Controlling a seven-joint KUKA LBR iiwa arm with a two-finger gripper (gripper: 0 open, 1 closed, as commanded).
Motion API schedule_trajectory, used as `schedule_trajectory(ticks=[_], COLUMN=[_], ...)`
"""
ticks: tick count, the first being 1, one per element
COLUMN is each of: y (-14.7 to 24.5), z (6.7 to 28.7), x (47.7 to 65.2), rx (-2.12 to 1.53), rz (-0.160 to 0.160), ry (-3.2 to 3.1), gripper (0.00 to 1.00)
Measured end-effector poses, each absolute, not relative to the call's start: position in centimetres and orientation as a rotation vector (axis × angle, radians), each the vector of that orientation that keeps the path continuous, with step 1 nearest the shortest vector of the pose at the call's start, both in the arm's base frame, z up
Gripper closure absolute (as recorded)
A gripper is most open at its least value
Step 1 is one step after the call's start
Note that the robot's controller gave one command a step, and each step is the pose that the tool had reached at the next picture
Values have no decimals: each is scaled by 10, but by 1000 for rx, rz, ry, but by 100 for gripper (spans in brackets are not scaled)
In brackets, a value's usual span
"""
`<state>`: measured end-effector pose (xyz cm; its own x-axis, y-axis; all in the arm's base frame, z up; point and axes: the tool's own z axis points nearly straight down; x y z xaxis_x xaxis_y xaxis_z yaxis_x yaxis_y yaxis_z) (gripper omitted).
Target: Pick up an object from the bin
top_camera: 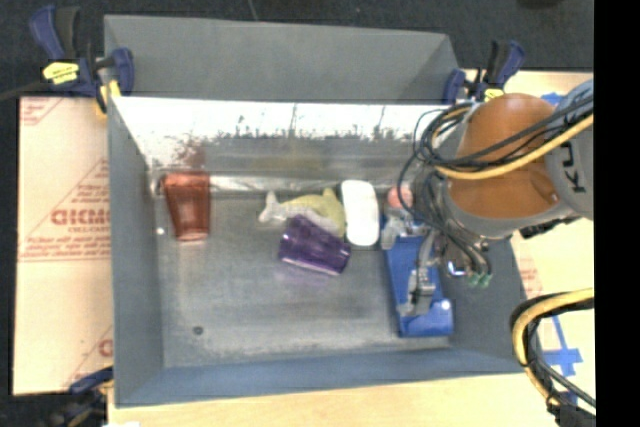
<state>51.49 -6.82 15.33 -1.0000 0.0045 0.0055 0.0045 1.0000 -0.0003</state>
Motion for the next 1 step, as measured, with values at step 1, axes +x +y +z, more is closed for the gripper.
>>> schedule_trajectory(ticks=[1], y=[-68], z=[158], x=[517], rx=[-3], rz=[2], ry=[-3145], gripper=[0])
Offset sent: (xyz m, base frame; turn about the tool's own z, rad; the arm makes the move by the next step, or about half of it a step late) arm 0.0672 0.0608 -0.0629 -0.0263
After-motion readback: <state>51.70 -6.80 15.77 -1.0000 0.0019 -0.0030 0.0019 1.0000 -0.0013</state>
